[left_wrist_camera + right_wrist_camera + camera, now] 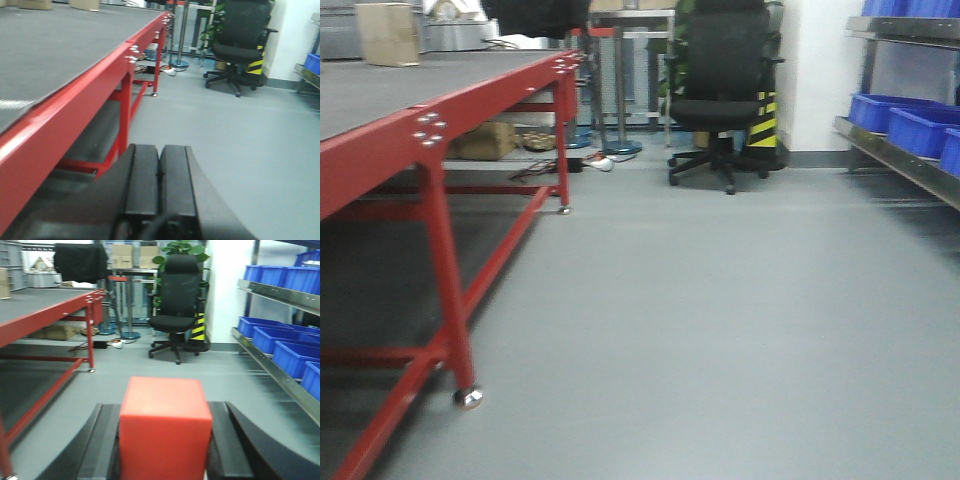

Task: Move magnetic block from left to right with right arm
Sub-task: 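Drive the base away from the table holding the red cube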

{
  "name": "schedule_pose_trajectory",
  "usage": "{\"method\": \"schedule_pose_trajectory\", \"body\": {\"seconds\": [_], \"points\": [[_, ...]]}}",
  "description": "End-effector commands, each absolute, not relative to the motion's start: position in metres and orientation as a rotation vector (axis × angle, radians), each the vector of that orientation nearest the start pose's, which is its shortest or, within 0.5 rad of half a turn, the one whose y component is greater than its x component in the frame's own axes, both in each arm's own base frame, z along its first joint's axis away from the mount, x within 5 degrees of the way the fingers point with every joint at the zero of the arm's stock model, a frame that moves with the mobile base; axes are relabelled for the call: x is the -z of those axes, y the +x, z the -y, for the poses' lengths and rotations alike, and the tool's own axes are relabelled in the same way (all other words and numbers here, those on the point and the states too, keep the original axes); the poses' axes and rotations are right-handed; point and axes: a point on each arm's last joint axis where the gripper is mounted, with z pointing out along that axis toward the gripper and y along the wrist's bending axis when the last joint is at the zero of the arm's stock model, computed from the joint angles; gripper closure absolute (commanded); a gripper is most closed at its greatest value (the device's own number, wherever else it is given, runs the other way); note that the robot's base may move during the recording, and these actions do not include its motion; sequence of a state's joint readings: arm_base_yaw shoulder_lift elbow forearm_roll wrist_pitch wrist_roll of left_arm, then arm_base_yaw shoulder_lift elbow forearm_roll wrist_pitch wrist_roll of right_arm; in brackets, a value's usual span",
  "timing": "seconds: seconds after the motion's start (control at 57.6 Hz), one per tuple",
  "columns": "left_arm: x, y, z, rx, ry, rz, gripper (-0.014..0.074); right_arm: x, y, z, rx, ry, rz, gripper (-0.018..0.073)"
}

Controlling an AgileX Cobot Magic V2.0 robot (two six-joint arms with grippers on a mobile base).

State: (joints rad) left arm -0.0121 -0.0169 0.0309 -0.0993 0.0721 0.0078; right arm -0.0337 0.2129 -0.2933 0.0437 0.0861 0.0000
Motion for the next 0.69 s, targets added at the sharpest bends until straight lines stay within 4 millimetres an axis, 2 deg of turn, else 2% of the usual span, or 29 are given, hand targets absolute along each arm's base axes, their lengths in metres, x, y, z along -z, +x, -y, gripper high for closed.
{"method": "schedule_pose_trajectory", "body": {"seconds": [0.0, 0.677], "points": [[-0.2018, 0.0559, 0.0005, 0.090, -0.069, -1.485, 0.0722, -0.3090, 0.0644, 0.0025, 0.005, 0.050, -1.380, 0.0263], [-0.2018, 0.0559, 0.0005, 0.090, -0.069, -1.485, 0.0722, -0.3090, 0.0644, 0.0025, 0.005, 0.050, -1.380, 0.0263]]}}
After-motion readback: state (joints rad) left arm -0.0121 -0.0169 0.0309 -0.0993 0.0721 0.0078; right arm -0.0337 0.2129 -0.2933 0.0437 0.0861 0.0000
